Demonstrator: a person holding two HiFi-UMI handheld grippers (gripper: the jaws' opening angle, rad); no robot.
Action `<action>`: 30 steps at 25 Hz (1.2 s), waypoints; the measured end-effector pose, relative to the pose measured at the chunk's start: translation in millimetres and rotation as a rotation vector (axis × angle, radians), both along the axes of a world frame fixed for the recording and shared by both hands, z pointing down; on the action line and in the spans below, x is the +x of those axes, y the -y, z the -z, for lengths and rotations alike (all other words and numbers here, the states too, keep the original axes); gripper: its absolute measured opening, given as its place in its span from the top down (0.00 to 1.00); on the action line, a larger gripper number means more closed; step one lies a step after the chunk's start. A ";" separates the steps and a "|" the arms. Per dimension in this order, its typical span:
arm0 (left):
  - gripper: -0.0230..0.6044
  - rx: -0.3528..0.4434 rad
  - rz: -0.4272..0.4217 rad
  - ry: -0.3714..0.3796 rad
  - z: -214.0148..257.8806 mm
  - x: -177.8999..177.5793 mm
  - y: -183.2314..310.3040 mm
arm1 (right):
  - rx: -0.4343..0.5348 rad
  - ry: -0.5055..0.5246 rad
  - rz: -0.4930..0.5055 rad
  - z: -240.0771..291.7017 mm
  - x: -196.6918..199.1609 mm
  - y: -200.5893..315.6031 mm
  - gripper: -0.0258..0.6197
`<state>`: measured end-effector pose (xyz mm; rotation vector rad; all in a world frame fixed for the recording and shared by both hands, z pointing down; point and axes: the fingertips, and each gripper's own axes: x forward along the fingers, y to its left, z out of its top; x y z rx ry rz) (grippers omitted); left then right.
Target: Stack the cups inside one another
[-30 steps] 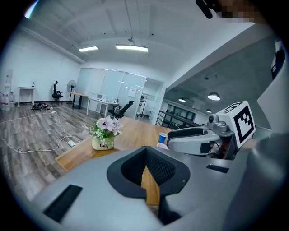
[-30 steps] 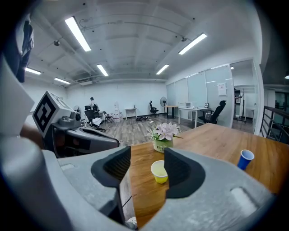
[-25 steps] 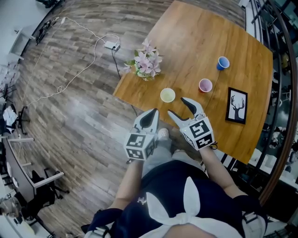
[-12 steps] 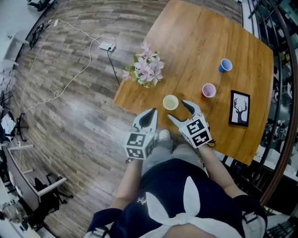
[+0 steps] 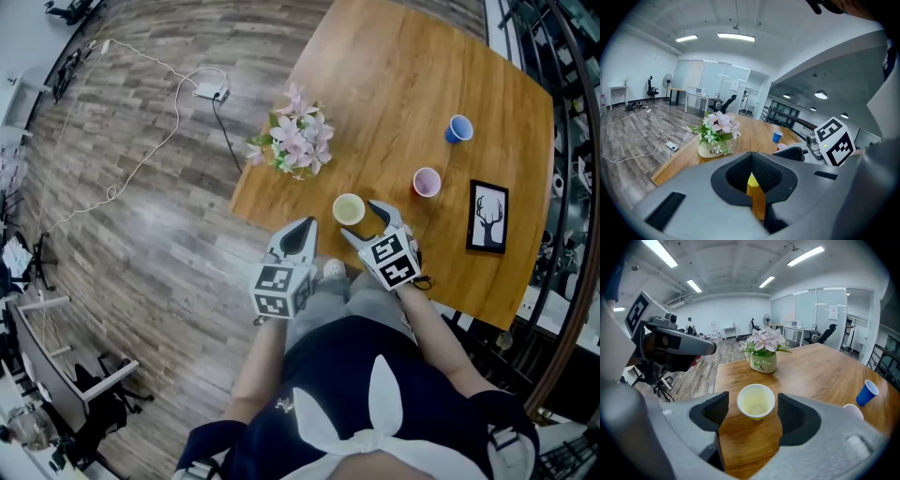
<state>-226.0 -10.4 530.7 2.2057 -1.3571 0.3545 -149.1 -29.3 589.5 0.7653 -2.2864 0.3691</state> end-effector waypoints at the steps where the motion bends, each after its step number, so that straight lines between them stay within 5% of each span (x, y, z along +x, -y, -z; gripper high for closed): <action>1: 0.94 -0.004 0.000 0.000 -1.7 -0.7 0.5 | -0.004 -0.005 0.001 -3.7 -1.1 0.8 0.46; 17: 0.94 -0.030 0.012 -0.004 -11.0 -13.5 8.7 | -0.034 -0.118 0.040 -35.9 -5.1 12.5 0.47; 30: 0.94 -0.028 -0.015 -0.014 -13.6 -16.4 11.0 | -0.036 -0.113 0.044 -30.2 -10.7 13.4 0.48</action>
